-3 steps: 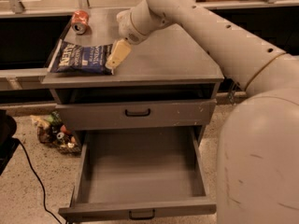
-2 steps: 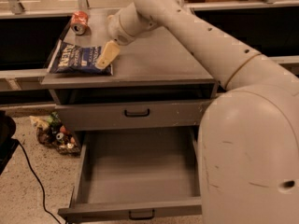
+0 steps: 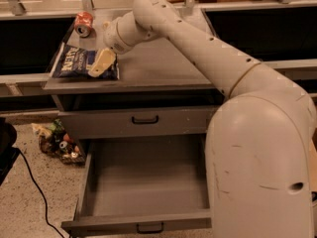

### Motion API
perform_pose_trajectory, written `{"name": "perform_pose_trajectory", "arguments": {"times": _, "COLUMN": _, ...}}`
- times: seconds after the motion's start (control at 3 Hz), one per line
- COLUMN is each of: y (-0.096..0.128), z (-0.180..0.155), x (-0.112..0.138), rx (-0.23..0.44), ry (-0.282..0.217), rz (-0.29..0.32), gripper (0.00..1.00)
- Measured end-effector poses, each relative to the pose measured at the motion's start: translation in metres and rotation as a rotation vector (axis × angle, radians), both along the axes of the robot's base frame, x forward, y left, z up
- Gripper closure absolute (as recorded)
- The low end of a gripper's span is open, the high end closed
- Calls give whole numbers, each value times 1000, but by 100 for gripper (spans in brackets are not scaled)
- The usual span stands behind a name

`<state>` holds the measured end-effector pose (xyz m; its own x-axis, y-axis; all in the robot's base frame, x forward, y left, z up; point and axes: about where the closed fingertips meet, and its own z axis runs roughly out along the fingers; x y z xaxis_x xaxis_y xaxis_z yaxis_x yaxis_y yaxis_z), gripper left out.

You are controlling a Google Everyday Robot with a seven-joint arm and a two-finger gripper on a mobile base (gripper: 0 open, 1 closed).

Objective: Place blue chip bag into middle drawer

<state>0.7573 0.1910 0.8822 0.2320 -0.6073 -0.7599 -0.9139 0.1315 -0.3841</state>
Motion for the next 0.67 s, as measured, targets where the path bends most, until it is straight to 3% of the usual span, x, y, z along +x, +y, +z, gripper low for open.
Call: {"name": "perform_pose_trajectory", "arguments": {"times": 0.67, "y": 16, "z": -16, "x": -21, "rx": 47, "ry": 108, "rz": 24, "gripper": 0}}
